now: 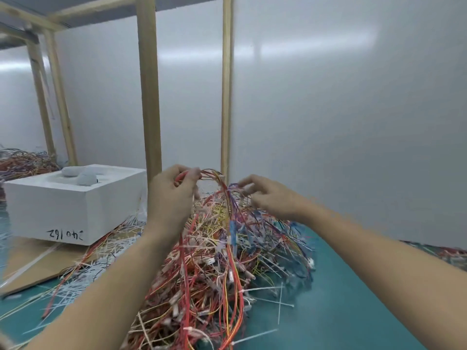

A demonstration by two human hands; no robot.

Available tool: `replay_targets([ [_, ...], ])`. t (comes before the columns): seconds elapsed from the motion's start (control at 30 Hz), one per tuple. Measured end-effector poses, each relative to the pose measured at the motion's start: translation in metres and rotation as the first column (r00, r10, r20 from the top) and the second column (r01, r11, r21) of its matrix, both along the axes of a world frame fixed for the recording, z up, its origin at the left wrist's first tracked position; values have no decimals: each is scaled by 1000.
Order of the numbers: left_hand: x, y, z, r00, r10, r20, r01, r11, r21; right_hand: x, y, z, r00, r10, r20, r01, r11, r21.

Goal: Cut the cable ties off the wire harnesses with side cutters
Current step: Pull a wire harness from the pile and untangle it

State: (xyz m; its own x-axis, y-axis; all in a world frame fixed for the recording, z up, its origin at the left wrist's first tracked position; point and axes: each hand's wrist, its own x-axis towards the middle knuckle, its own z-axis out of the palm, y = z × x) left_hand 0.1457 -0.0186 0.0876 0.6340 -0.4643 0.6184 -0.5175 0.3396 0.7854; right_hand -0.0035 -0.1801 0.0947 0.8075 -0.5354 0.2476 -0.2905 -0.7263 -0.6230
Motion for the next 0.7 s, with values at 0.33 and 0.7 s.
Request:
replay_targets([
  [0.33, 15, 18, -11, 962, 146, 233, -219, 919, 329, -4, -19, -17, 978, -106, 177, 135, 978, -161],
  [0.7, -10, -21, -48, 730, -89, 678, -320, 832, 454, 1, 11, -22, 926, 55, 373, -102, 989, 107],
])
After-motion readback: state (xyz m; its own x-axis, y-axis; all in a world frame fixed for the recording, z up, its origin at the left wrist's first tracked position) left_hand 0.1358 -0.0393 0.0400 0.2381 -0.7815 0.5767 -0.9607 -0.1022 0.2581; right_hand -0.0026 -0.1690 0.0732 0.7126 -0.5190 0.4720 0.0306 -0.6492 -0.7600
